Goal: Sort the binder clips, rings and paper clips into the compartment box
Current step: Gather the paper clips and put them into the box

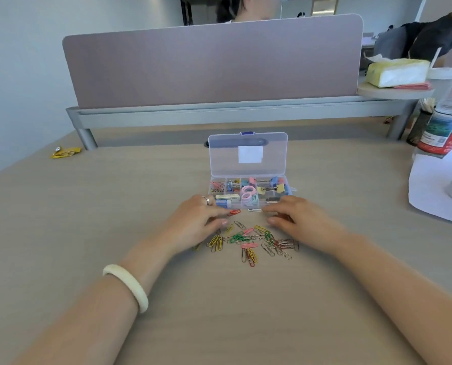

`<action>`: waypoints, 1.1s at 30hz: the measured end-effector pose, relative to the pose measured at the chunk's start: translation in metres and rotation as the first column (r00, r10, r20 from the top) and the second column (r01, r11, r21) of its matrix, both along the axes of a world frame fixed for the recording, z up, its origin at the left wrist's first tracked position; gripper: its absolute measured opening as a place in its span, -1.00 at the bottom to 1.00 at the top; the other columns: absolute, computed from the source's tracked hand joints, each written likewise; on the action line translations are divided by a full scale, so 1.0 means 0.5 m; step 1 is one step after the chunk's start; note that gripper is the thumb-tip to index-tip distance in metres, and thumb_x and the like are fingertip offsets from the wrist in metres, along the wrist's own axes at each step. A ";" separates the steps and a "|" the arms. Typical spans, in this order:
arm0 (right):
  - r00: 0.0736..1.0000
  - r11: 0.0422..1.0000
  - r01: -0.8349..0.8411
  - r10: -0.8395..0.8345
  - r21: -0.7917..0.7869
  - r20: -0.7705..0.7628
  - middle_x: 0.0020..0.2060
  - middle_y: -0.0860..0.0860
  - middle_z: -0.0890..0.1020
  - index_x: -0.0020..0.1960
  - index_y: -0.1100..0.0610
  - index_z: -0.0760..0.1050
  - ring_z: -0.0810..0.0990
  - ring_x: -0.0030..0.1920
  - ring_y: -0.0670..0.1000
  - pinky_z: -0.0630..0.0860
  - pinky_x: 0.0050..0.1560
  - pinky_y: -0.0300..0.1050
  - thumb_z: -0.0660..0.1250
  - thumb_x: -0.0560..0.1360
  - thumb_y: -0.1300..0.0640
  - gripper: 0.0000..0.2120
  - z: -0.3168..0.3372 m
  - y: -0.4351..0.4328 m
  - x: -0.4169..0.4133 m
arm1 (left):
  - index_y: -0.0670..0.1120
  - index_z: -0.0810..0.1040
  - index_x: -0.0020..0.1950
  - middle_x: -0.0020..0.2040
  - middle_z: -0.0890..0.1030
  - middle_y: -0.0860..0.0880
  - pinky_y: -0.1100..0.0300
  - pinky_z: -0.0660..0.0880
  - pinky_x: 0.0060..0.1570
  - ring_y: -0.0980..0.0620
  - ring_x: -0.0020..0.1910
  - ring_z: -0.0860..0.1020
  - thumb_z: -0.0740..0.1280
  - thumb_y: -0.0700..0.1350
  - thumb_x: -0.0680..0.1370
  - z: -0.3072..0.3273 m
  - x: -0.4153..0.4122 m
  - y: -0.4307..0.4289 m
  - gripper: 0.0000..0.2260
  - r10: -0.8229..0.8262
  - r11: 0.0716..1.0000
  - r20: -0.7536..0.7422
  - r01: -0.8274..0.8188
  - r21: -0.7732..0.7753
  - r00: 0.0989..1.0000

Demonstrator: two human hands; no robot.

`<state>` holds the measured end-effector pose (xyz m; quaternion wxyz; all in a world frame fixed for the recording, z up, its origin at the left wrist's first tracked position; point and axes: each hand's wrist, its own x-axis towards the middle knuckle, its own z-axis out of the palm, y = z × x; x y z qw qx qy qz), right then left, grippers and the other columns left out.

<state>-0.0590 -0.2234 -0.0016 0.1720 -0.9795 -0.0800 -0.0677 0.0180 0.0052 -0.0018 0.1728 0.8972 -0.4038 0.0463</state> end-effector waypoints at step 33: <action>0.988 0.956 -0.110 0.134 0.273 -0.070 -0.29 -0.11 0.52 -0.04 0.08 0.58 0.44 -0.30 -0.18 0.36 -0.25 -0.41 0.39 0.43 0.17 -0.89 0.016 0.038 -0.023 | 0.04 0.57 -0.15 -0.31 0.51 0.06 0.39 0.34 -0.33 0.21 -0.38 0.40 0.48 -0.13 0.37 0.018 -0.021 0.021 -0.86 -0.084 0.987 -0.484 0.007 -0.158 0.871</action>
